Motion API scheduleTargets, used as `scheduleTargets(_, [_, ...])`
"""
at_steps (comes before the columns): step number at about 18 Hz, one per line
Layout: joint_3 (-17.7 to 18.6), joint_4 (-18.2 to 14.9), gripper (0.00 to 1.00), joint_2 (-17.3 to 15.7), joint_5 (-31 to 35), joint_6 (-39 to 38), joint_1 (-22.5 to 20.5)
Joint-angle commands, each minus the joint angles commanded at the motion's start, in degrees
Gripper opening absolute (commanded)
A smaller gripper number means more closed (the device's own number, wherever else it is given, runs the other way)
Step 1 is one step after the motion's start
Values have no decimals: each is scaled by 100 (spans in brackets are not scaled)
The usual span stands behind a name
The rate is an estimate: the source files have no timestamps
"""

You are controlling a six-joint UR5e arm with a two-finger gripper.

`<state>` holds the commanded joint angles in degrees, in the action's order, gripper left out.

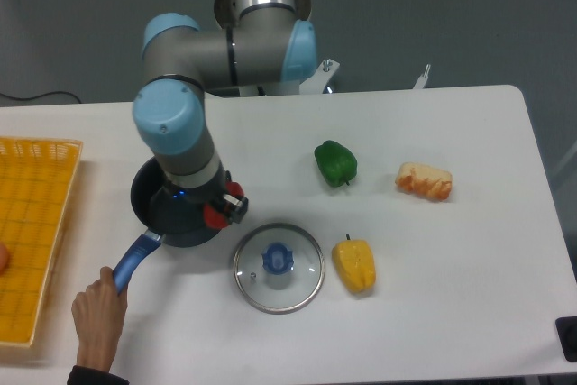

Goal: Place the red pepper in the pot
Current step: 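Lower the red pepper into the saucepan, then open the gripper to release the red pepper inside the saucepan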

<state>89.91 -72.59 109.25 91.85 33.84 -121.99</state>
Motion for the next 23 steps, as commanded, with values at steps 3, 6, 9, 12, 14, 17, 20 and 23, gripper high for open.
scheduleTargets(3, [0,-97,45,-35,-9,-17,61])
scheduleTargets(6, [17,-97,45,26,17,-79,228])
scheduleTargets(9, [96,-53,45,79,44,-132,343])
scheduleTargets(12, [158,-27,45,114,53,-176,360])
scheduleTargets(14, [176,-18,45,141,61,-193,466])
scheduleTargets(17, [272,-9,45,184,131,-202,475])
scheduleTargets(20, [290,0,46,272,236,-264,571])
scheduleTargets(23, [281,70,46,290,281,-325,589])
